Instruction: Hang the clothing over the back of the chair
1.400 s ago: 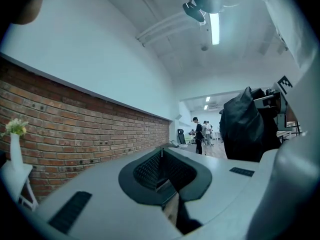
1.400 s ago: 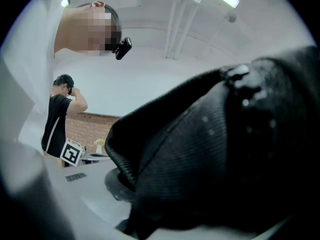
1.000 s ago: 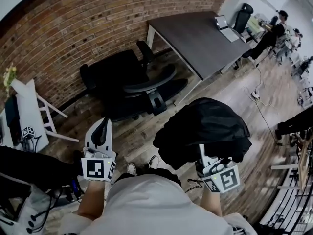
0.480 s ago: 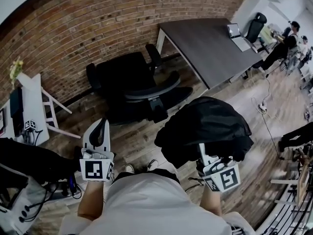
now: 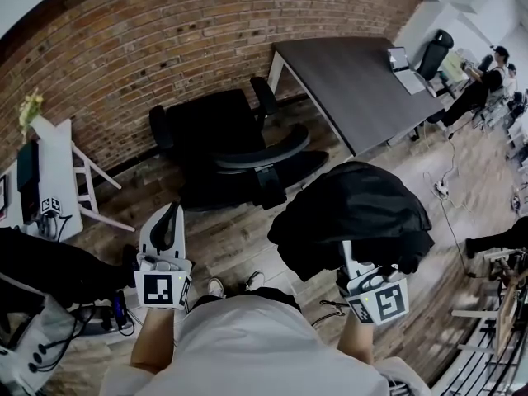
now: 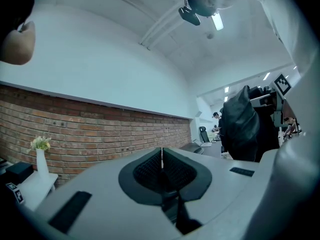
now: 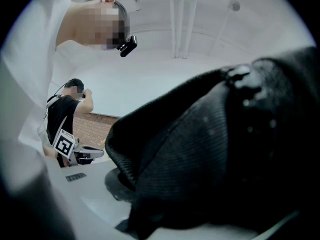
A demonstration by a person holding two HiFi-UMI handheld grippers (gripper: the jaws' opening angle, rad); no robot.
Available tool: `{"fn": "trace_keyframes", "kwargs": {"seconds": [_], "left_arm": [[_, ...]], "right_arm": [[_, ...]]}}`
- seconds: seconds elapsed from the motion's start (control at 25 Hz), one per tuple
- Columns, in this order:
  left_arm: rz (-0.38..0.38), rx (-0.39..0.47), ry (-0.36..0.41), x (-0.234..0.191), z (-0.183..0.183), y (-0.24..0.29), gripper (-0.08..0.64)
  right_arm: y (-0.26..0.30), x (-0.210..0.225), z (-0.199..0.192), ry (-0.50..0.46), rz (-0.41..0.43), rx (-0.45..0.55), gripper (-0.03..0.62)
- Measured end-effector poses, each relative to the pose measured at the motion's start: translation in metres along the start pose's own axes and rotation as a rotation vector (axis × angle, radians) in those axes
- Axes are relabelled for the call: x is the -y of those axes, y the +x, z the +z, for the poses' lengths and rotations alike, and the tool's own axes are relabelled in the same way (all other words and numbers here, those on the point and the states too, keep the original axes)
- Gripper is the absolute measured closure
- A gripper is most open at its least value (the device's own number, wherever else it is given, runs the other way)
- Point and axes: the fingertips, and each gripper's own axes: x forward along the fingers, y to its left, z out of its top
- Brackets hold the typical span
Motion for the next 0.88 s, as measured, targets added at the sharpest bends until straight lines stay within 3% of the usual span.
{"fn": "trace_keyframes", "kwargs": {"seconds": [0.48,0.88], "left_arm": [[0.004,0.002,-0.058,-0.01,-0.014,-0.013,0.529],[0.029,0.016,-0.065,-0.021,-0.012,-0.028,0.529]], "right_arm": [[0.013,-0.024,0.006,-0.051,0.04,-0.039,0.486],[0.058,-0.039,0.021,-0.202,0.155,-0.038,0.486]]}}
